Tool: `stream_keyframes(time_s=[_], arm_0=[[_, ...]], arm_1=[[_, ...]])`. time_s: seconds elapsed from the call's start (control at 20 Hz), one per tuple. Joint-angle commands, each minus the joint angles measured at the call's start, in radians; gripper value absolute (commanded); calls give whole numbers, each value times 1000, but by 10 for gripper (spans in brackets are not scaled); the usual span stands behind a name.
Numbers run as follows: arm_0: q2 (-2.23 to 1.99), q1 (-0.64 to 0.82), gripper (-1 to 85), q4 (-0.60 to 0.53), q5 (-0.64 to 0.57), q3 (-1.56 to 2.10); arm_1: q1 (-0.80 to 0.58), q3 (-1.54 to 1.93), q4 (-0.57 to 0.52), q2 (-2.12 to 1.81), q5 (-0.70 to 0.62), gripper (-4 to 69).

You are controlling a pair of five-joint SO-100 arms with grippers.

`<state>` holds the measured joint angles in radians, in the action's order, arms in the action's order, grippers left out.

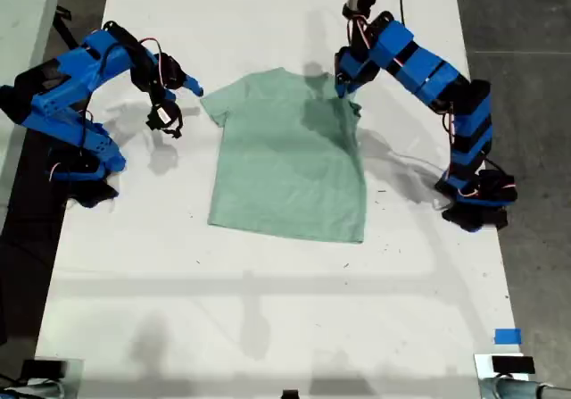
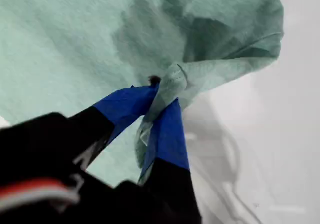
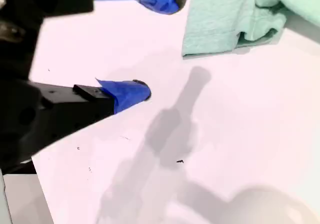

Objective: Fold t-shirt

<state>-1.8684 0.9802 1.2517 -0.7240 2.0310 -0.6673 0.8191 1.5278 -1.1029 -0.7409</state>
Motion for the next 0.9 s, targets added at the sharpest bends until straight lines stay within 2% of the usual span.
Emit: stream_keyframes(time_s=[0.0, 0.25, 0.45, 0.5, 0.55, 0.6, 0.85], arm_0=[[-2, -2, 288, -17, -5, -14], [2, -8, 286, -14, -3, -20], [-3, -21, 286, -8, 2, -23], [-9, -21, 286, -5, 2, -23], [-14, -21, 286, -2, 0, -25], [-14, -21, 286, 0, -2, -28], [31, -21, 282, 0, -5, -78]], arm_1=[[58, -106, -44, -14, 64, -10], [137, -106, -261, 104, 156, -10], [161, -106, -476, 267, 212, -12], [158, -115, -480, 278, 218, 26], [161, -126, -460, 267, 186, 345], [166, -130, -430, 230, 153, 422], [140, -118, -176, -35, 121, 304]])
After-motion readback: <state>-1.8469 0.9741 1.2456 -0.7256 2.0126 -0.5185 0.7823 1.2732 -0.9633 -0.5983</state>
